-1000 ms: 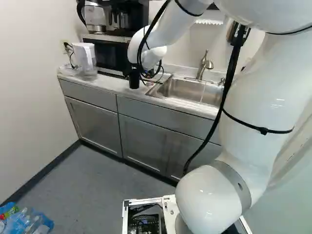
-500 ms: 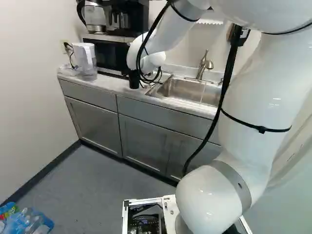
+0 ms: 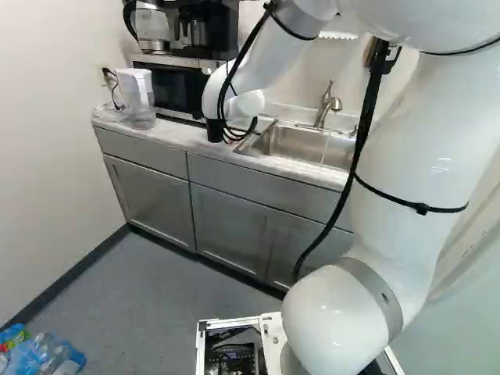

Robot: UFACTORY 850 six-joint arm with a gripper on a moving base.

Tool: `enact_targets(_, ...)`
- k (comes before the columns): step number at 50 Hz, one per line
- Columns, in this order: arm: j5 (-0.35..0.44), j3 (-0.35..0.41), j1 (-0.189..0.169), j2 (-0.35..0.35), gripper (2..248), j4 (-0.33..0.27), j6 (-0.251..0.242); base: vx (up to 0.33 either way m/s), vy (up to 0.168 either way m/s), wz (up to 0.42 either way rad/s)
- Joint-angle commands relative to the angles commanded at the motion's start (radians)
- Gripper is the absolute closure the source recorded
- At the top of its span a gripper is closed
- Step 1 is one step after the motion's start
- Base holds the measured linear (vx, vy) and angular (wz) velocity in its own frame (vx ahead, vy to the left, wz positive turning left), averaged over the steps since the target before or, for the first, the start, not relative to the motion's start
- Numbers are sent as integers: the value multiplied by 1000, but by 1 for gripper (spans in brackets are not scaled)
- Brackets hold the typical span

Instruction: Rinse the cup and place it in the tray

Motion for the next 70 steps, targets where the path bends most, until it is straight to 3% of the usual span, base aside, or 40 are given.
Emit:
enact_targets(19,127,26,5,25,3,0,0,0,0,0)
enact_targets(70,127,41,5,-15,3,0,0,0,0,0)
